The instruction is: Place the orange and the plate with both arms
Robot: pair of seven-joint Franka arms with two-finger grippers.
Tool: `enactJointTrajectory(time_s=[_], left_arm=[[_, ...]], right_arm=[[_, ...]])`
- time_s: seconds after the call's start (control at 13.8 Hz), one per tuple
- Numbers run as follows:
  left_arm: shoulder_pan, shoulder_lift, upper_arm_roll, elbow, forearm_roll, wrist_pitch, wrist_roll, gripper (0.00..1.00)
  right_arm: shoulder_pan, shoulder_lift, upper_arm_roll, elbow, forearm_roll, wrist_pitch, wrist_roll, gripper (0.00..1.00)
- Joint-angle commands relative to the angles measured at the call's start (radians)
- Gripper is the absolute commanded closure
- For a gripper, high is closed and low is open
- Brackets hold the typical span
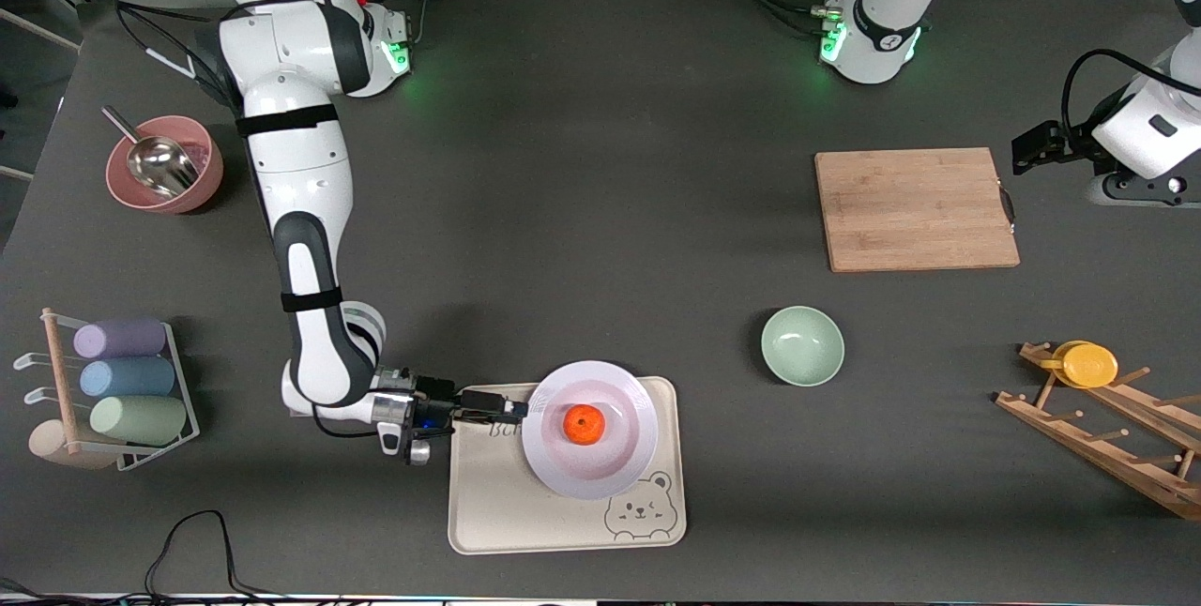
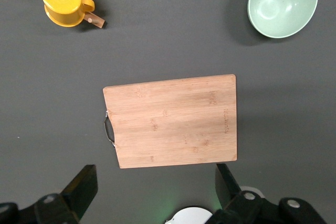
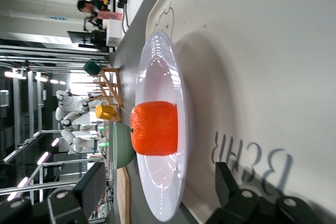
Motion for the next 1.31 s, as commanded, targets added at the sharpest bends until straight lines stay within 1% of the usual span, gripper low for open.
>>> enactJointTrajectory(time_s=[0.0,0.07,0.22,0.51,0.58,0.73,0.8,0.95,1.02,1.16,1.24], left_arm=[[-0.006,-0.036,0.001,-0.035,0.003,0.024,-0.015,0.0],[-0.006,-0.036,0.001,-0.037,0.001,0.024,-0.013,0.0],[-0.006,-0.034,0.001,-0.037,0.001,0.026,-0.015,0.0],[-0.006,-0.036,0.001,-0.044,0.003,0.03,-0.013,0.0],[-0.006,-0.036,0.003,-0.044,0.001,0.03,-0.015,0.0],[-0.006,-0.039,0.001,-0.052,0.003,0.035,-0.015,0.0],[-0.006,-0.04,0.001,-0.052,0.001,0.036,-0.015,0.0],[-0.006,-0.04,0.001,-0.055,0.003,0.038,-0.015,0.0],[-0.006,-0.04,0.001,-0.057,0.003,0.039,-0.015,0.0],[-0.006,-0.042,0.001,-0.06,0.003,0.042,-0.015,0.0],[-0.006,-0.04,0.001,-0.061,0.001,0.046,-0.015,0.0]], right_arm=[[-0.031,-0.071,-0.001,-0.007,-0.143,0.002,0.107,0.0],[-0.045,-0.097,-0.001,-0.009,-0.203,-0.002,0.139,0.0],[-0.07,-0.175,-0.001,-0.036,-0.359,-0.017,0.211,0.0],[-0.128,-0.387,0.0,-0.135,-0.75,-0.093,0.342,0.0],[-0.145,-0.45,0.0,-0.156,-0.852,-0.134,0.369,0.0],[-0.175,-0.565,0.0,-0.2,-1.001,-0.198,0.406,0.0],[-0.185,-0.628,0.0,-0.234,-1.065,-0.211,0.417,0.0],[-0.2,-0.763,0.002,-0.315,-1.241,-0.212,0.445,0.0],[-0.209,-0.82,0.003,-0.345,-1.309,-0.214,0.46,0.0],[-0.237,-0.901,0.017,-0.366,-1.441,-0.247,0.481,0.0],[-0.25,-0.933,0.04,-0.365,-1.492,-0.263,0.497,0.0]])
